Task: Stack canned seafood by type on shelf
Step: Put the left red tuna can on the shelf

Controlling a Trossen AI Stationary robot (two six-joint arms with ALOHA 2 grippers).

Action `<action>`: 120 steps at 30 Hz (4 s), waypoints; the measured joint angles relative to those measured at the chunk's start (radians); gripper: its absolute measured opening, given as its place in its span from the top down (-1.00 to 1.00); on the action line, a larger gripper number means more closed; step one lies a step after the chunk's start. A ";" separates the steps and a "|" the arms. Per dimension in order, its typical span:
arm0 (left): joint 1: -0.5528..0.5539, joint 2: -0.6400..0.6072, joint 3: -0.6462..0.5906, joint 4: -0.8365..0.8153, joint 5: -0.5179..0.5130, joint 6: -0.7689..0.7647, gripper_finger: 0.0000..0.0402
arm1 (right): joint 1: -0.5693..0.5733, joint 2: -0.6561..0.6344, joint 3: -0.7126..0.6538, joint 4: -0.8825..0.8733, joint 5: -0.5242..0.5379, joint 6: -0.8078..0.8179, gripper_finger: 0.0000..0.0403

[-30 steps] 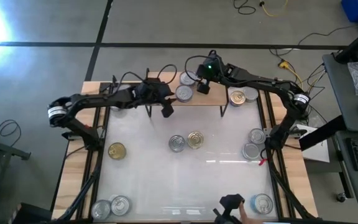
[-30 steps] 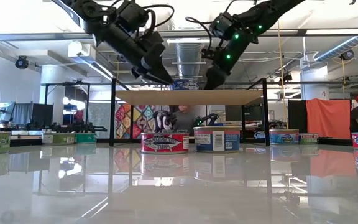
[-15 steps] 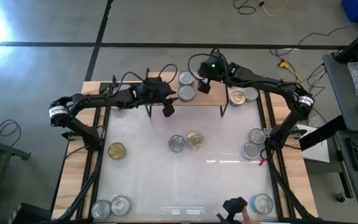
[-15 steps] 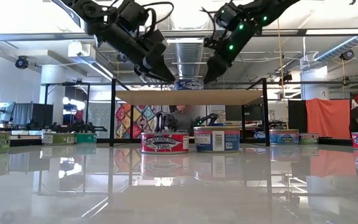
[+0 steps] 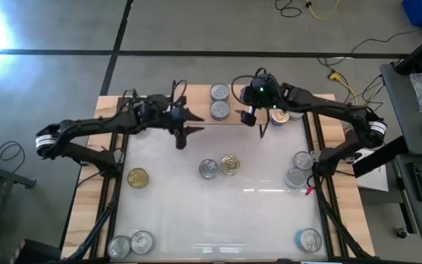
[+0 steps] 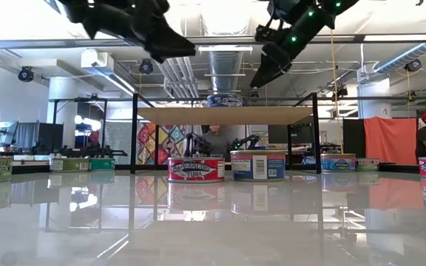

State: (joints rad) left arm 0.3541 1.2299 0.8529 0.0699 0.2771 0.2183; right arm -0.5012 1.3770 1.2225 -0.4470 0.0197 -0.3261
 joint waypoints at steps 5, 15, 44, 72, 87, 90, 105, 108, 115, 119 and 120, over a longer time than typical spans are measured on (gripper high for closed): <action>-0.105 -0.060 -0.084 -0.006 0.000 -0.038 0.37 | 0.124 -0.061 -0.015 -0.011 -0.127 0.088 -0.99; -0.338 -0.020 -0.191 0.042 -0.275 -0.198 0.37 | 0.426 -0.155 -0.156 -0.012 -0.106 0.299 -0.99; -0.825 0.308 -0.245 0.074 -0.662 -0.792 0.37 | 0.765 0.468 -0.124 0.568 0.340 0.556 -0.99; -1.133 0.382 -0.165 0.037 -0.835 -0.962 0.37 | 1.055 0.594 0.153 0.171 0.557 0.840 -0.99; -0.861 0.244 -0.305 -0.043 -0.777 -0.842 0.37 | 0.908 0.600 -0.012 0.363 0.512 0.810 -0.99; -0.830 0.279 -0.313 0.033 -0.773 -0.783 0.37 | 0.880 0.600 -0.015 0.385 0.480 0.771 -0.99; -0.798 0.530 -0.124 0.228 -0.767 -0.596 0.37 | 0.803 0.606 -0.020 0.496 0.295 0.656 -0.99; -0.790 0.564 -0.081 0.221 -0.767 -0.559 0.37 | 0.798 0.610 -0.020 0.498 0.265 0.642 -0.99; -0.786 0.489 -0.073 0.163 -0.762 -0.514 0.37 | 0.795 0.611 -0.027 0.488 0.257 0.624 -0.99; -0.795 0.367 -0.104 0.048 -0.764 -0.521 0.37 | 0.795 0.615 -0.033 0.481 0.254 0.614 -0.99; -0.798 0.336 -0.113 0.013 -0.764 -0.533 0.37 | 0.795 0.615 -0.034 0.481 0.254 0.614 -0.99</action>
State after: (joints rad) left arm -0.4441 1.5660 0.7399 0.0833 -0.4864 -0.3144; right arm 0.2937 1.9919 1.1883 0.0343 0.2737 0.2878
